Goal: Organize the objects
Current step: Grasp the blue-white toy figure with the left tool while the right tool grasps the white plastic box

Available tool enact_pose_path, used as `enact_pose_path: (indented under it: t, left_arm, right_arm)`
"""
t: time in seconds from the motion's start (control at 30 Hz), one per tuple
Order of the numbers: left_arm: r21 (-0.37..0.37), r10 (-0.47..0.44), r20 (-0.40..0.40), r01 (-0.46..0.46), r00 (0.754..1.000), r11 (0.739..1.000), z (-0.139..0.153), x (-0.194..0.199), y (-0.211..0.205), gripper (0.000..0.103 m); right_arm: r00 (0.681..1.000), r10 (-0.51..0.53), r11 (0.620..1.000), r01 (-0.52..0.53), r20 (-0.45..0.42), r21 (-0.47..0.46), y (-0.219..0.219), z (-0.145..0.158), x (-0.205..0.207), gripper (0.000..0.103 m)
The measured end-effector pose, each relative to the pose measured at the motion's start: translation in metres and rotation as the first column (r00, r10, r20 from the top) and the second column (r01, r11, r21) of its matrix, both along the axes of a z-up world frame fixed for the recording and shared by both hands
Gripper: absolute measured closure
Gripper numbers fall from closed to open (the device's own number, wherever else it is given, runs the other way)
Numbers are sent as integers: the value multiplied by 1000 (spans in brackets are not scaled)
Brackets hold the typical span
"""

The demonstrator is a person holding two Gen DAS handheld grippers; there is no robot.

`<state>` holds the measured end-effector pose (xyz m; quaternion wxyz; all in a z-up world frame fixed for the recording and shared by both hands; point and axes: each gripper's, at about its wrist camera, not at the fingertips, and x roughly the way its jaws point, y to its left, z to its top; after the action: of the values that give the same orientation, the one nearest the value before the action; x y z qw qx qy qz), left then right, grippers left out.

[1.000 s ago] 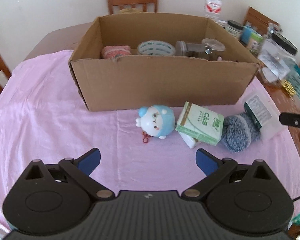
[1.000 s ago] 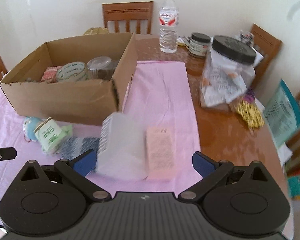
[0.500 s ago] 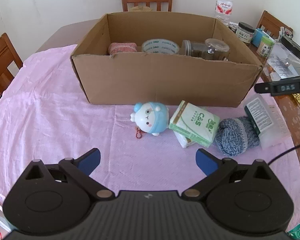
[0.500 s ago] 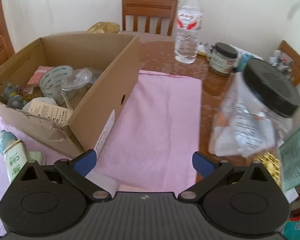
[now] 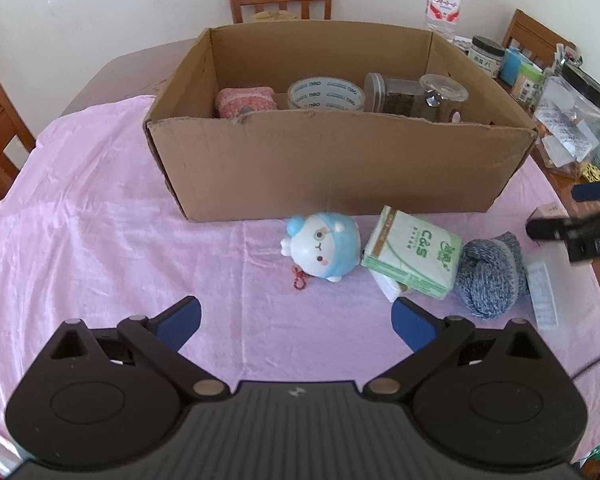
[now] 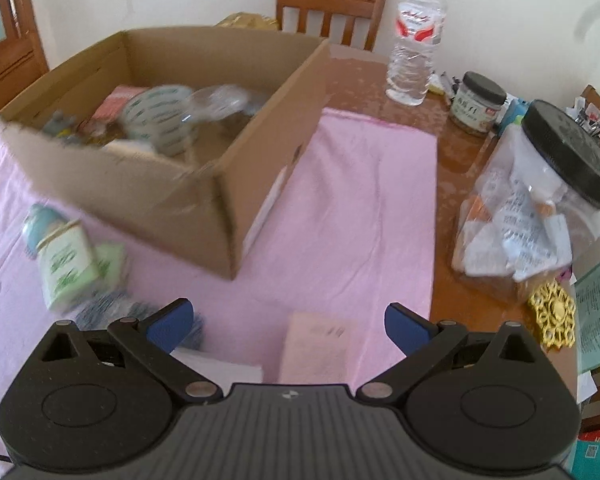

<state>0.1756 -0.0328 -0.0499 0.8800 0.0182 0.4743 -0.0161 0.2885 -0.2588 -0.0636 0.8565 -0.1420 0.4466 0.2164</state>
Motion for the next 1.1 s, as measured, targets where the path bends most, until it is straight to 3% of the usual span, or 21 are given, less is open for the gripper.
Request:
enact_pose_path:
  t: [0.27,0.47,0.57,0.9,1.1]
  left_arm:
    - [18,-94,-2,94,996,995,-1,8,9,2]
    - [24,-172,-5,172,985,985,-4,14,15,2]
    - [20,-204,-6,204,979,979,-5,18,16,2]
    - [10,-327,3,327,945,945,-5,30,13,2]
    - [24,-377,0,377,926,926,-10,34,13,2]
  right_arm:
    - [1000,17,997,-15,18,-78,16,2,-47,0]
    - [997,-70,997,71,17,-43,18,10,-74,0]
    - [991,-128,989,130,29,-76,22,4,-87,0]
    - [928,-373,927,373,-1,22,27,7,-87,0]
    - [890,-456,889,455,9,-51,37,-4,-83,0]
